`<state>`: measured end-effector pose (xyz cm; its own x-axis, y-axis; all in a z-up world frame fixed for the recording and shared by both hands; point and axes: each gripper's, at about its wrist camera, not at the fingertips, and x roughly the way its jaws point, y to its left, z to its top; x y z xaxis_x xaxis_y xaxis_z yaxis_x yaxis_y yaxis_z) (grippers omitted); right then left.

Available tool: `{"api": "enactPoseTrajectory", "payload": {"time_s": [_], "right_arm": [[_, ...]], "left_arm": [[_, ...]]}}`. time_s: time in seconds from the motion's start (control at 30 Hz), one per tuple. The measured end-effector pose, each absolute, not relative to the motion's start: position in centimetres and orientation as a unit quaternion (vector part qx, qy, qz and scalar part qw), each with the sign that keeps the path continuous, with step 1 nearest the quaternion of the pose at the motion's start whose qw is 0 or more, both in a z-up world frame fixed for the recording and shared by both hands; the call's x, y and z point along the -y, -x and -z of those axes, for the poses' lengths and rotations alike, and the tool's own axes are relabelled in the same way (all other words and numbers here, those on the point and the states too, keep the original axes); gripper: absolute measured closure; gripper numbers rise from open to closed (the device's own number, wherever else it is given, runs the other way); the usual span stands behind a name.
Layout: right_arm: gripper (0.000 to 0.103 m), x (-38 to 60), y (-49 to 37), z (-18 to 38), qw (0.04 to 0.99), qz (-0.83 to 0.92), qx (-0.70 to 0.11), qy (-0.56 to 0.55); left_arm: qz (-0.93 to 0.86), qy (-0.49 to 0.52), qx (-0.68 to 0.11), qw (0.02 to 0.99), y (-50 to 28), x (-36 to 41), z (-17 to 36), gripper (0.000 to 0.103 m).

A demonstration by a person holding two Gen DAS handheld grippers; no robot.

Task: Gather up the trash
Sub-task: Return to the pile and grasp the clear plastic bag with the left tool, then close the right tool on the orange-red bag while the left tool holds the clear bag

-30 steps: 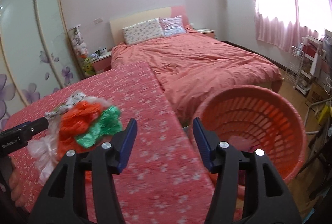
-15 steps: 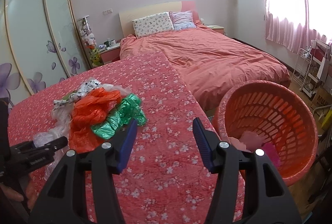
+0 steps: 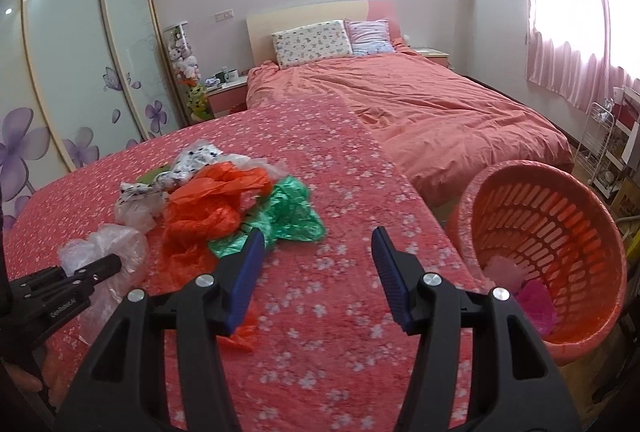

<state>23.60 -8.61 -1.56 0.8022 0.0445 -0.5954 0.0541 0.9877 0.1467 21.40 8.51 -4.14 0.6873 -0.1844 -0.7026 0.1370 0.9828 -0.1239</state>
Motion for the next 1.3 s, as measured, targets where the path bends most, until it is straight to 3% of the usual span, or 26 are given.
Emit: {"api": "enactPoseTrajectory", "payload": {"time_s": [0.67,0.77,0.83,0.93,0.97,1.03,1.13,1.3], "right_arm": [[0.051,-0.6,-28.2,2.2,0.936,-0.074,-0.342,-0.041],[0.048,-1.8,-29.0,3.0,0.933,-0.069,-0.351,-0.027],[0.041,-2.4,-29.7,3.5,0.932,-0.059,-0.356,-0.018],[0.041,-3.0,-30.0,4.0,0.932,-0.050,-0.358,0.003],[0.042,-3.4,-30.1,4.1,0.932,-0.049,-0.358,0.015],[0.057,-3.7,-30.2,4.4,0.932,-0.044,-0.359,0.032],[0.069,-3.4,-30.1,4.4,0.932,-0.047,-0.357,0.032],[0.077,-2.5,-29.3,3.4,0.935,-0.061,-0.348,0.019]], "left_arm": [[0.018,0.083,-0.358,0.930,-21.6,-17.5,2.3,0.082],[0.015,0.086,-0.358,0.929,-21.7,-17.9,2.2,0.082],[0.014,0.086,-0.359,0.929,-21.8,-18.2,2.3,0.082],[0.013,0.088,-0.360,0.929,-21.8,-18.4,2.3,0.082],[0.013,0.089,-0.362,0.928,-21.9,-18.5,2.4,0.082],[0.013,0.091,-0.363,0.927,-21.8,-18.5,2.4,0.082],[0.014,0.092,-0.365,0.926,-21.7,-18.6,2.5,0.082],[0.016,0.090,-0.363,0.927,-21.8,-18.1,2.2,0.082]]}}
